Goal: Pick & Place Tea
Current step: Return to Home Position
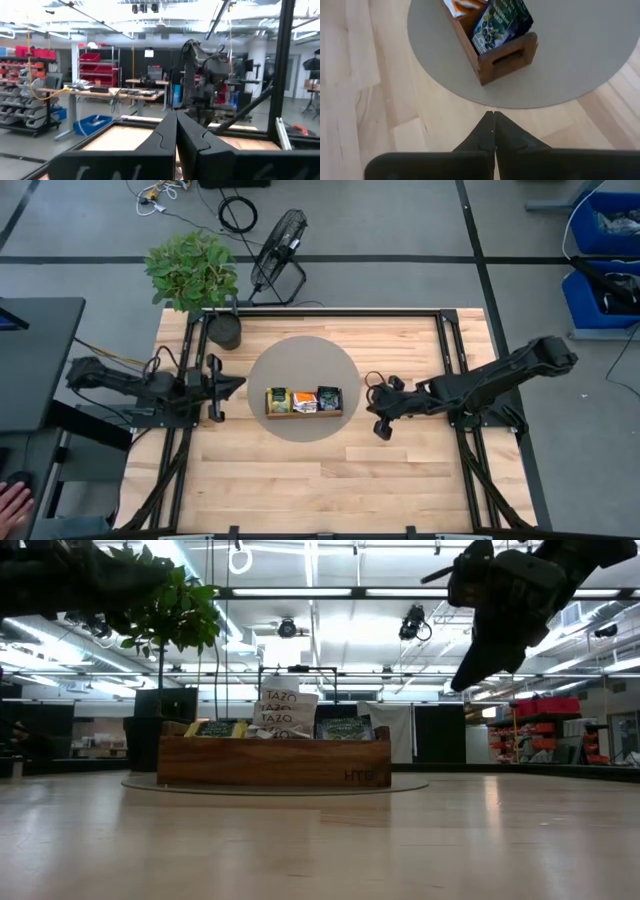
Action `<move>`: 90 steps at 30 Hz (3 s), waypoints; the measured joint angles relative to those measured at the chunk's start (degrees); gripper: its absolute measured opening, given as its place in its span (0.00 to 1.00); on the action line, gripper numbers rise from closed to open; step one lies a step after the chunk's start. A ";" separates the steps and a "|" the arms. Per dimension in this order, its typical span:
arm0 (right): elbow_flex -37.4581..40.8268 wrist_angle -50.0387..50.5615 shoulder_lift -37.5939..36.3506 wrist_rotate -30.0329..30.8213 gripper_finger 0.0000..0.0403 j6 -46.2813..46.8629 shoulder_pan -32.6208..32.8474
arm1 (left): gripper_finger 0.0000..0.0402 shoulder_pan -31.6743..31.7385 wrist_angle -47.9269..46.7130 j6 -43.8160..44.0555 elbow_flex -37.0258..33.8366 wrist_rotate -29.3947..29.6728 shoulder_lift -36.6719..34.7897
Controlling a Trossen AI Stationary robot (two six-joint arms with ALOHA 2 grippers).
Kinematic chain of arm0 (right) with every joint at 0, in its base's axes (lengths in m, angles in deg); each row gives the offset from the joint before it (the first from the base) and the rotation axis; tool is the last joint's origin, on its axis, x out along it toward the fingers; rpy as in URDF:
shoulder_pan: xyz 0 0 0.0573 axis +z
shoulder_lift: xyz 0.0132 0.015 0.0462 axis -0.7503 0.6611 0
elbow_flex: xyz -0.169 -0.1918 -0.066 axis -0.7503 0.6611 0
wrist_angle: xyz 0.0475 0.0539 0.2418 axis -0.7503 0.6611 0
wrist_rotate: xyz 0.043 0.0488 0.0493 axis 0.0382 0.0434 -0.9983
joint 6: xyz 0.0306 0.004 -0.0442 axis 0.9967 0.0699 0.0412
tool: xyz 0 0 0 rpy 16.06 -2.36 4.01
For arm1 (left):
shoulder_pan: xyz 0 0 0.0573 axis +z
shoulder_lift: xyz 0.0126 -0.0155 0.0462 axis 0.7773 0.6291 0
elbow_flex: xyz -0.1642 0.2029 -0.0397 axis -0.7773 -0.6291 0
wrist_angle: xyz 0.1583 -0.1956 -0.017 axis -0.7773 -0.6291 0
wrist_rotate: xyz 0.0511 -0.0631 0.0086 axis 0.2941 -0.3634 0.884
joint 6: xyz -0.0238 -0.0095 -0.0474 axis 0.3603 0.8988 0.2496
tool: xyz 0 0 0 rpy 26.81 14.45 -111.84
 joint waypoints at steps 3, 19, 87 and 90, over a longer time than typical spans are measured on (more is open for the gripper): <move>0.00 0.24 -1.31 0.04 0.01 0.00 0.00 | 0.01 0.73 -3.24 0.12 -0.02 0.02 -2.66; 1.37 2.89 -14.17 9.25 0.01 -1.19 3.05 | 0.01 0.94 -17.75 3.15 -0.09 0.00 -12.96; 39.91 -22.59 -71.97 -3.59 0.00 -21.86 -9.32 | 0.01 18.47 -29.35 9.84 -0.13 -25.02 -12.72; 39.91 -22.51 -71.97 -3.58 0.00 -21.26 -9.38 | 0.01 18.45 -29.36 10.24 -0.13 -26.51 -12.61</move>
